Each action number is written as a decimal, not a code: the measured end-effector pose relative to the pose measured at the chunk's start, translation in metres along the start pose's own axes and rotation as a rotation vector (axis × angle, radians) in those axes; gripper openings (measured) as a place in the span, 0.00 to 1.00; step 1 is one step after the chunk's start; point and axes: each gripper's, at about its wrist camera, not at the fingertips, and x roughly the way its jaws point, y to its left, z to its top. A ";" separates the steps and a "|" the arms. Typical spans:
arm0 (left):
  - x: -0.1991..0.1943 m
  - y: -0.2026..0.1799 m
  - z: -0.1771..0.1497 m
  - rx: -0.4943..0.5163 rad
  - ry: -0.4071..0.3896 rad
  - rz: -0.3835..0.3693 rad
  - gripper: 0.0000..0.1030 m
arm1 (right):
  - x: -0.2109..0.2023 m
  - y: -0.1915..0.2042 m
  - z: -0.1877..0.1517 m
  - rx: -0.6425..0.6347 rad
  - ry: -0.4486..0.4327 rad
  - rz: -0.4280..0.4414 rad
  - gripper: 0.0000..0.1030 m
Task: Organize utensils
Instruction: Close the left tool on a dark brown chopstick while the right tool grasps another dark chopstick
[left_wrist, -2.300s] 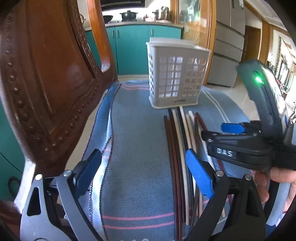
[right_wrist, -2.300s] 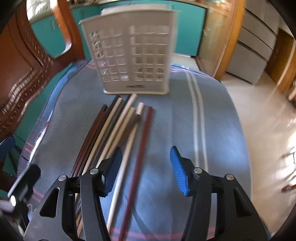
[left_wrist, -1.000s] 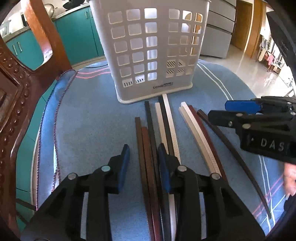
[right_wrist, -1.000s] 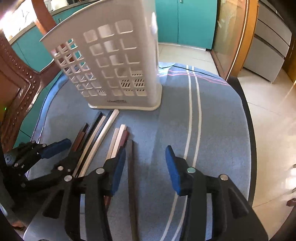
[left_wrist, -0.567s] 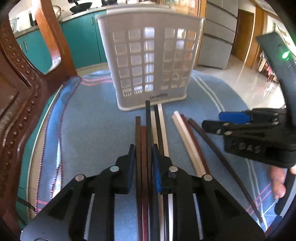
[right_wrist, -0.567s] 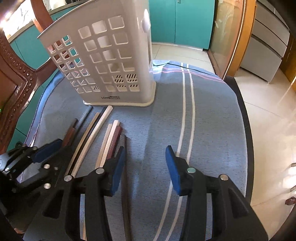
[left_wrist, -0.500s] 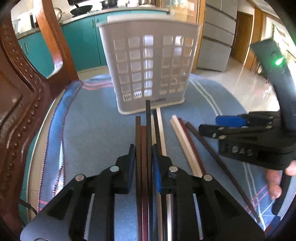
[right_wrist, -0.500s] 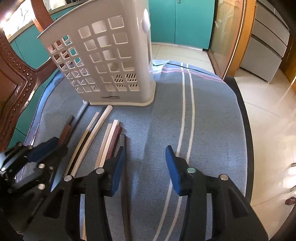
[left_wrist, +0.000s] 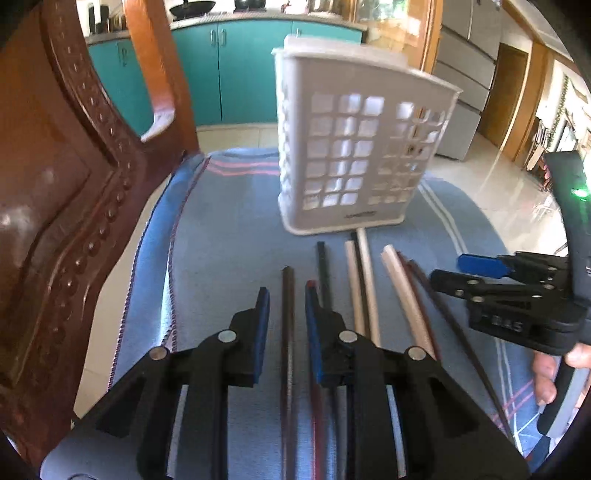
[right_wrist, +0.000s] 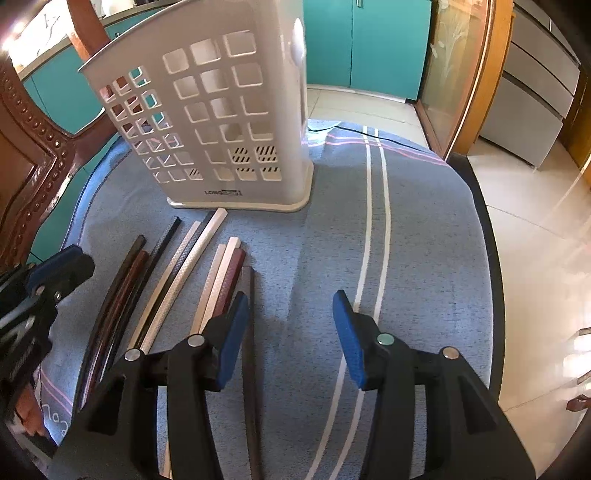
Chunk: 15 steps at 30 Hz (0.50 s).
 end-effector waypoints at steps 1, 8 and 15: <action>0.004 0.001 -0.001 -0.001 0.018 -0.002 0.23 | 0.000 0.001 0.000 -0.006 0.002 -0.004 0.46; 0.023 0.001 -0.009 0.036 0.112 0.016 0.24 | 0.000 0.000 -0.004 -0.016 0.008 -0.019 0.46; 0.028 0.007 -0.013 0.026 0.125 0.060 0.25 | -0.002 -0.006 -0.005 -0.020 0.003 -0.012 0.46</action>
